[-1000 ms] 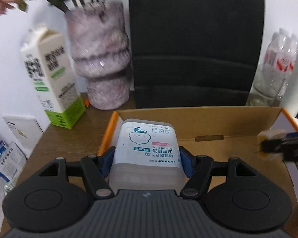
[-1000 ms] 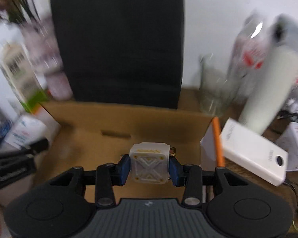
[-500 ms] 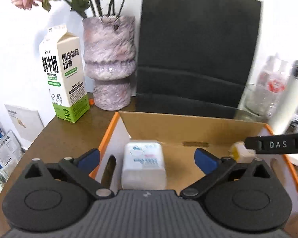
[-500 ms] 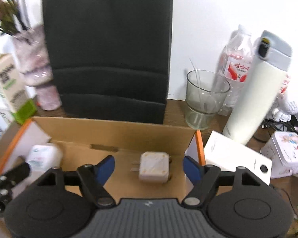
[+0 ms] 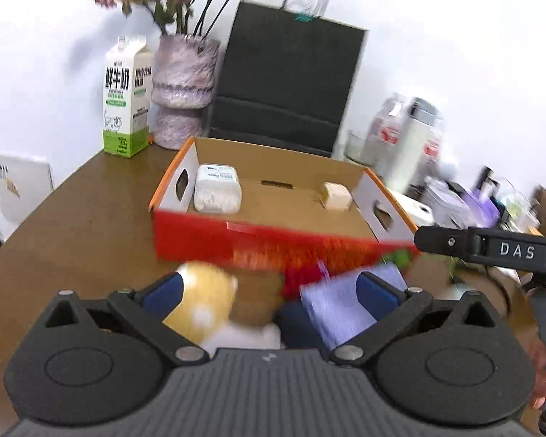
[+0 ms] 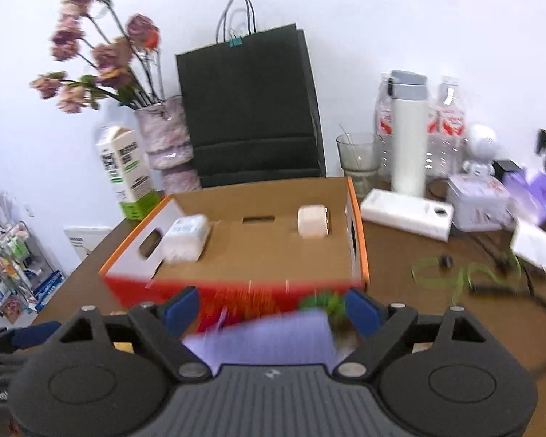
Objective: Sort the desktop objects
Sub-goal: 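Return both tools to the table objects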
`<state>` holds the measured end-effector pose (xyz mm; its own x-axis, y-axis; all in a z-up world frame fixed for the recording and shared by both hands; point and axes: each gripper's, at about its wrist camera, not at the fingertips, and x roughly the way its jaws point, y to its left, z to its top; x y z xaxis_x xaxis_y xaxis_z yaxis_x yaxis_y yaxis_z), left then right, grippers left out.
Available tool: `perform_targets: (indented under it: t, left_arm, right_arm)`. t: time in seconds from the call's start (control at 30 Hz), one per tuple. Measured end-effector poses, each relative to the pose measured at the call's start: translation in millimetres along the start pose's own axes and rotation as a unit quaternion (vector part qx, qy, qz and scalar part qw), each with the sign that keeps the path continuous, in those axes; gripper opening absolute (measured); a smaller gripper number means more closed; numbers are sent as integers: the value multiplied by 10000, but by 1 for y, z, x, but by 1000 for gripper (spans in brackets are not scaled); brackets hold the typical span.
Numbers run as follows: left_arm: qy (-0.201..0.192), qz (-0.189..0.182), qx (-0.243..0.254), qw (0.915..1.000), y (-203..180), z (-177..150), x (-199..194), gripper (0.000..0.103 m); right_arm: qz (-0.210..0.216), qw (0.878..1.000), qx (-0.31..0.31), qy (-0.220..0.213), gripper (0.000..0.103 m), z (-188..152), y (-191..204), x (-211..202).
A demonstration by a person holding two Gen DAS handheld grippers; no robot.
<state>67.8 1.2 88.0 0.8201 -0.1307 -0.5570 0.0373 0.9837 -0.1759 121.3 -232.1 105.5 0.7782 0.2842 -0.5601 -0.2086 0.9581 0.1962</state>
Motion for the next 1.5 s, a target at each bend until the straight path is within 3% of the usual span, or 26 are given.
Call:
perform_targets:
  t: [0.23, 0.37, 0.47, 0.53, 0.6, 0.67, 0.77, 0.9, 1.0, 1.17, 1.3, 1.37, 1.43, 1.47, 1.5]
  left_arm:
    - [-688, 352, 492, 9958, -2, -80, -70, 103]
    - [-787, 515, 525, 9942, 1, -125, -87, 103]
    - [-721, 748, 560, 9930, 5, -146, -83, 103]
    - [-598, 653, 463, 9950, 8, -153, -79, 103]
    - [-507, 557, 429, 9962, 9, -153, -77, 103]
    - [-497, 571, 469, 9960, 8, -154, -76, 103]
    - [-403, 546, 493, 9965, 8, -156, -74, 103]
    - [-343, 556, 508, 9966, 5, -155, -73, 103]
    - [-437, 417, 480, 9970, 1, -150, -74, 103]
    - [-405, 390, 563, 9968, -4, -144, -69, 103]
    - [-390, 400, 557, 9969, -1, -135, -66, 103]
    - [-501, 476, 546, 9961, 1, -128, -69, 103]
    - [-691, 477, 483, 9953, 5, -123, -72, 103]
    - [-712, 490, 467, 9952, 7, -120, -71, 103]
    - [-688, 499, 450, 9954, 9, -118, -68, 103]
  right_arm:
    - [33, 9987, -330, -378, 90, -99, 10, -76]
    - [233, 9976, 143, -635, 103, -139, -2, -110]
    - [-113, 9984, 51, -543, 103, -160, -6, -114]
    - [-490, 9976, -274, -399, 103, -168, -3, -109]
    - [-678, 9958, -456, -406, 103, -173, 0, -108]
    - [-590, 9963, -445, -428, 103, -178, 0, -107]
    - [-487, 9981, -359, -104, 103, -178, -1, -96]
    - [-321, 9990, -282, -122, 103, -173, 0, -92]
    - [-220, 9989, -395, 130, 103, -172, 7, -81]
    - [-232, 9978, -606, 148, 103, -167, 15, -76]
    - [-97, 9972, -539, 514, 101, -152, 18, -72]
    - [-83, 9982, -583, 131, 92, -136, 21, -89]
    - [-222, 9935, -693, -876, 103, -131, 23, -116]
    - [-182, 9897, -734, -1214, 103, -133, 23, -120]
    - [-74, 9912, -739, -1098, 103, -134, 20, -114]
